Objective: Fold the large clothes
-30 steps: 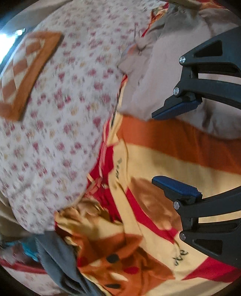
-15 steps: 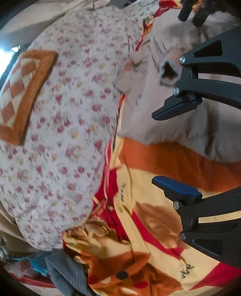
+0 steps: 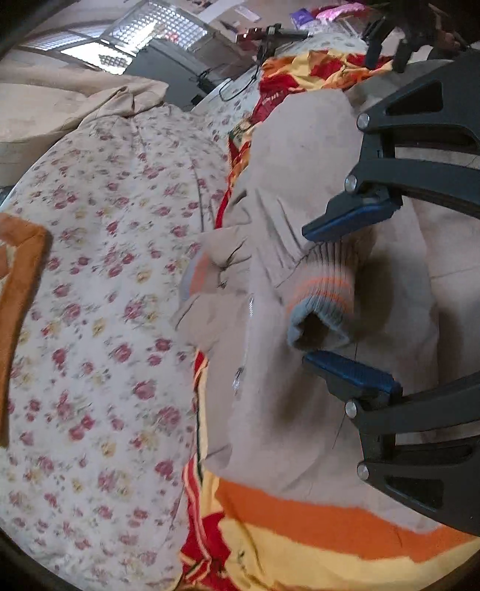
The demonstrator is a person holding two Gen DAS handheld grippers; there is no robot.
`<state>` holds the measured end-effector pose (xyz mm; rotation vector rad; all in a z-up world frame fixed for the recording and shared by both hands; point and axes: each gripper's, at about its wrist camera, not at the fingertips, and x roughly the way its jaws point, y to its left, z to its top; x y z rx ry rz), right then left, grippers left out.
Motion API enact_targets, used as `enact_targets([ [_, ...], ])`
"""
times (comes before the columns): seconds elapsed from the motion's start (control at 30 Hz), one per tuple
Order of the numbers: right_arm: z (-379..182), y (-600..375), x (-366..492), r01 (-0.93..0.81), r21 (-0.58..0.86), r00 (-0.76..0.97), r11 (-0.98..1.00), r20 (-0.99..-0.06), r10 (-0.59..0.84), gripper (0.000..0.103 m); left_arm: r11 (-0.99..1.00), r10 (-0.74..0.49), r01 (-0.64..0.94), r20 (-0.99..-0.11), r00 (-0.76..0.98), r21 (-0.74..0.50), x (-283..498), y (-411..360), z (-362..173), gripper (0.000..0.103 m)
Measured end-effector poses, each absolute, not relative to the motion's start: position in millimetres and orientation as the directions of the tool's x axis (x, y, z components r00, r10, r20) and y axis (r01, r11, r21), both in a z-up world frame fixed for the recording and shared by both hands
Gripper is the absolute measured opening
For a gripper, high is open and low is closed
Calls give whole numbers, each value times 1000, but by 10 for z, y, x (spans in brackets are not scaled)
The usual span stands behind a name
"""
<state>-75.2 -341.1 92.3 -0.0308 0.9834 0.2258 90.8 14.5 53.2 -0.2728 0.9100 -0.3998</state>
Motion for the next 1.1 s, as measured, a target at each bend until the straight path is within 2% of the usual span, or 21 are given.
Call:
enact_targets([
  [0.1, 943, -3398, -716, -160, 48, 559, 986, -819, 131, 64, 884, -463, 232, -695, 550, -406, 871, 169, 517, 15],
  [0.17, 952, -3383, -699, -164, 57, 558, 985, -818, 140, 64, 880, -470, 232, -690, 551, -414, 853, 193, 518, 8],
  [0.27, 939, -3370, -641, -155, 63, 555, 986, -820, 140, 64, 886, -459, 228, -686, 564, -405, 823, 221, 570, 5],
  [0.4, 964, -3473, -630, -104, 87, 583, 991, -802, 132, 64, 898, -409, 163, -638, 653, -409, 716, 464, 871, 3],
  [0.57, 990, -3748, -655, -8, 185, 609, 983, -779, 151, 64, 900, -377, 149, -560, 738, -410, 477, 800, 1270, 3],
  [0.77, 953, -3874, -637, 42, 238, 609, 970, -776, 164, 64, 935, -268, 42, -622, 736, -352, 473, 1116, 1126, 3],
  [0.87, 944, -3855, -635, 41, 229, 606, 973, -780, 158, 64, 945, -246, 1, -706, 665, -328, 525, 1124, 790, 3],
  [0.93, 934, -3845, -634, 43, 220, 600, 974, -786, 151, 64, 948, -222, -32, -728, 649, -317, 527, 1140, 716, 3],
  [1.03, 944, -3829, -609, 54, 207, 586, 977, -799, 137, 64, 944, -187, -61, -678, 711, -324, 451, 1228, 888, 3],
  [1.1, 1008, -3831, -583, 43, 207, 606, 977, -783, 139, 63, 952, -135, -72, -617, 775, -298, 352, 1250, 1062, 11],
])
